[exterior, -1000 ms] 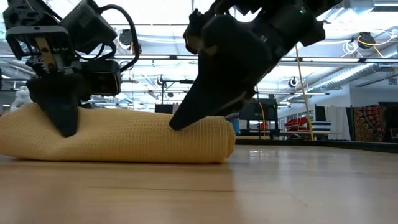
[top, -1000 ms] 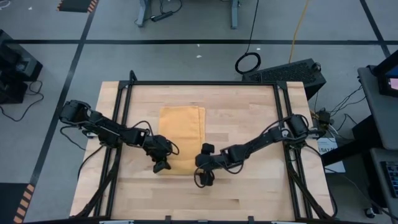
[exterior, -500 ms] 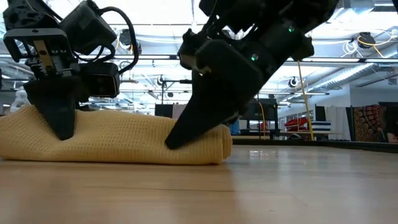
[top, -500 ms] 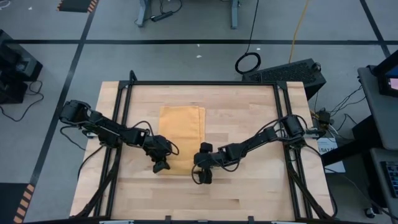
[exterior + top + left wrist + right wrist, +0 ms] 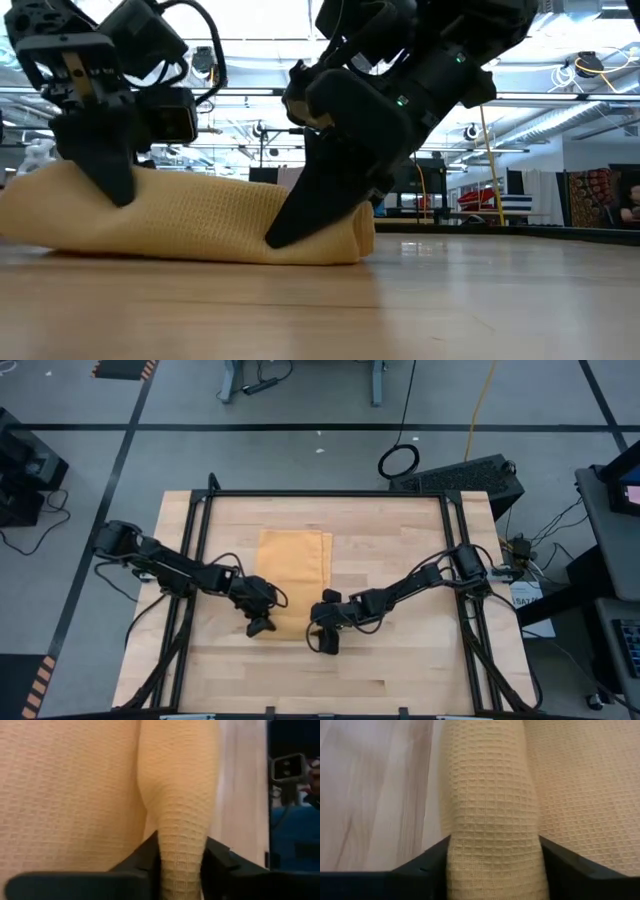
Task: Roll towel
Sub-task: Roll the yellow towel
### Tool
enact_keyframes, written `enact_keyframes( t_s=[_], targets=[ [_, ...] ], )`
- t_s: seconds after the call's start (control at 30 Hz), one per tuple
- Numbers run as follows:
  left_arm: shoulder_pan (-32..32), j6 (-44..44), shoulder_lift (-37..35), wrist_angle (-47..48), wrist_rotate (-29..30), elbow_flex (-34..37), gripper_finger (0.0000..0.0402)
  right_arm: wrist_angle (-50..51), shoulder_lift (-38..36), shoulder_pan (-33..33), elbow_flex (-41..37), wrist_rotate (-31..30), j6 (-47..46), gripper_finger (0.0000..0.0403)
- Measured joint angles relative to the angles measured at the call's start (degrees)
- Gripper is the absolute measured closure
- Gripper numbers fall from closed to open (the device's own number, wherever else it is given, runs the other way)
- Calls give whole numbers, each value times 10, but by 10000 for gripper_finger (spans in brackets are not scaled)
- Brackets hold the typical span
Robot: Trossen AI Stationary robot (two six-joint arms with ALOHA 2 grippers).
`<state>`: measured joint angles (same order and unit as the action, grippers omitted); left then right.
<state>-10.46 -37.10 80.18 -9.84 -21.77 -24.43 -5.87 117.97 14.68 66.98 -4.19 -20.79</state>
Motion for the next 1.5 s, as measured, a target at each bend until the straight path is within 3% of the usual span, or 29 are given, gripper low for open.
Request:
enact_keyframes(
  t_s=[0.23,0.43,0.57,0.7,0.87,0.97,1.23,1.5],
  targets=[
    [0,26,-64,89,-24,0,178,-2,0,-3,0,2,-10,284],
    [-5,89,-154,153,-21,-2,90,-2,0,-16,0,48,-25,346],
    [-39,91,-205,148,26,-18,52,-2,-1,-29,0,76,-54,370],
    [-101,128,-226,155,144,-39,37,-2,-1,-41,0,86,-81,374],
    [-179,146,-214,166,301,-59,35,-2,-1,-64,0,156,-114,370],
    [-218,147,-185,180,363,-58,35,0,-1,-79,0,196,-129,372],
    [-248,153,-90,166,443,-58,35,1,-1,-120,0,296,-194,374],
    [-244,151,4,128,465,-58,5,1,-1,-141,0,347,-233,374]
  ],
)
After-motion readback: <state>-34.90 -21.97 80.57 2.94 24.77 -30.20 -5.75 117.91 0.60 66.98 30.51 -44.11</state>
